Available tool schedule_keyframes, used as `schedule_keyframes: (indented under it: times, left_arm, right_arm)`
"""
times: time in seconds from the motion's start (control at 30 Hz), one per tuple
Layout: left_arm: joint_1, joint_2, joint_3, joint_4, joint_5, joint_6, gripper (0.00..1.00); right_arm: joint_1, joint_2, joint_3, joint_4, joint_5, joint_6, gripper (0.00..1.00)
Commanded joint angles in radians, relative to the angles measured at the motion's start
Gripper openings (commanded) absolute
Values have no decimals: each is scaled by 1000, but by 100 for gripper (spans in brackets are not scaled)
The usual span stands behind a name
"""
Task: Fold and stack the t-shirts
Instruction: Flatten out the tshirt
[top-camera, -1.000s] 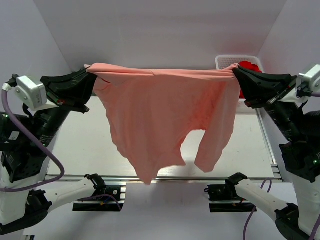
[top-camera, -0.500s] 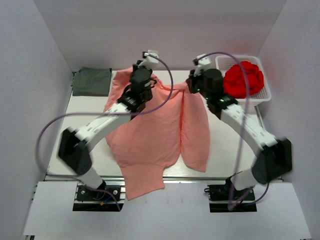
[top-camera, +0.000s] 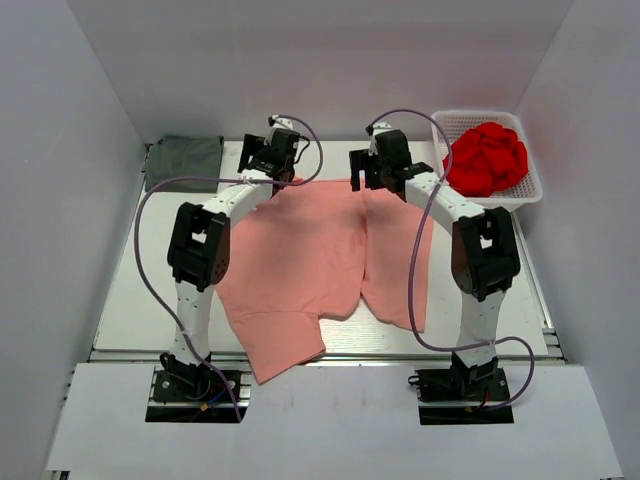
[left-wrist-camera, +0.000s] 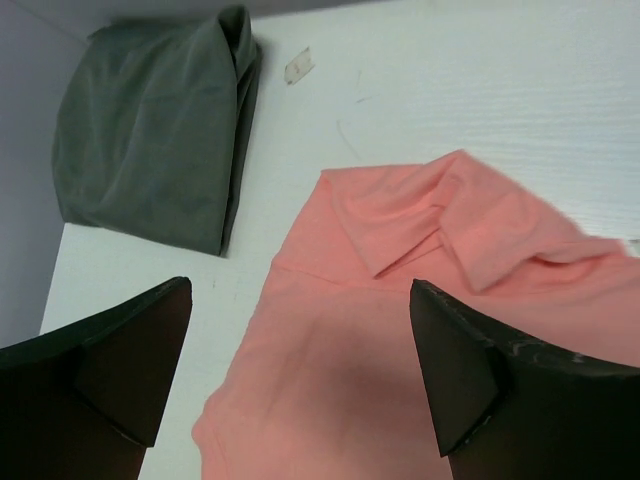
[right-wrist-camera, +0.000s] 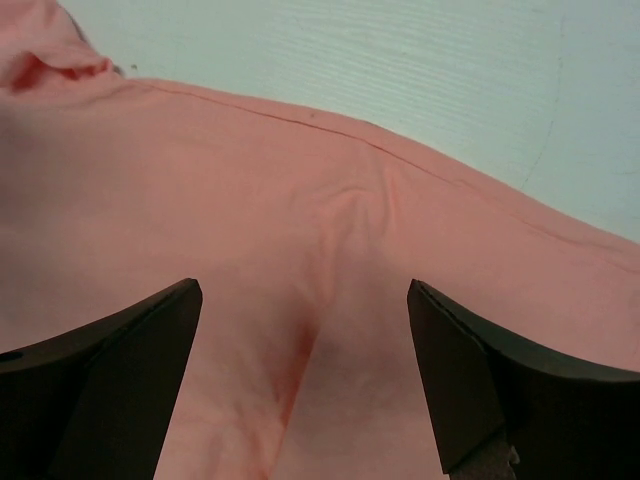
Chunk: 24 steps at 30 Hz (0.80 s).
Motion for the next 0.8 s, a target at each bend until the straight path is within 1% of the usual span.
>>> schedule_keyframes:
  times: [0.0,0.1,0.13,0.17,0.2,0.23,0.27,0.3,0.33,0.37,0.4,0.43,0.47,0.5,0.6,0.67,0.77]
  left_arm:
    - [-18,-179,4,-38,75,-84,100]
    - [-18,-288,-70,-90,144,-153,100]
    - [-18,-320,-129,-102,191,-172,100]
    - [-18,-393,-166,-125,210,-213,100]
    - [-18,-432,-209,-125,226,-236,100]
    - [-18,-473,-308,-136,257,-259,100]
    - [-18,-513,-364,-136,275,-302,100]
    - [-18,-594,-477,-121,317,-320,100]
    - [-18,-631,-536,-107,334,-336,100]
    - [-18,-667,-594,-63,348,-363,100]
    - [-18,-694,-692,-46,375,-380,100]
    - [-18,-731,-732,-10,392,-389,100]
    - [-18,-731,-791,-1,404,-390,100]
    - [-18,-741,-809,-1,405,-399,100]
    - [-18,-698,-837,28,452,-417,100]
    - [-18,-654,-860,77,475,-426,100]
    - [-6,-604,-869,103,464,-438,100]
  right_arm:
    - [-3,-116,0,1,-17,30,89]
    - [-2,-186,-75,4,-37,47,89]
    - [-2,-203,-92,1,-50,53,89]
    - [-3,-212,-111,2,-56,69,89]
    - [-3,-260,-170,1,-55,90,89]
    - [-2,-275,-189,-2,-52,99,89]
    - [-3,-306,-211,-13,-43,116,89]
    - [-3,-336,-278,-15,-31,136,89]
    - [-3,-364,-303,-16,-15,147,89]
    - [-3,-379,-356,-24,24,158,89]
    - [-5,-407,-410,-25,41,208,89]
    - [-6,-428,-430,-25,55,225,89]
    - [-8,-438,-476,-24,57,259,89]
    - [-11,-456,-519,-16,57,265,89]
    - [-19,-446,-586,4,45,285,89]
    - [-26,-429,-588,11,13,293,89]
    - [-48,-346,-580,13,-41,306,89]
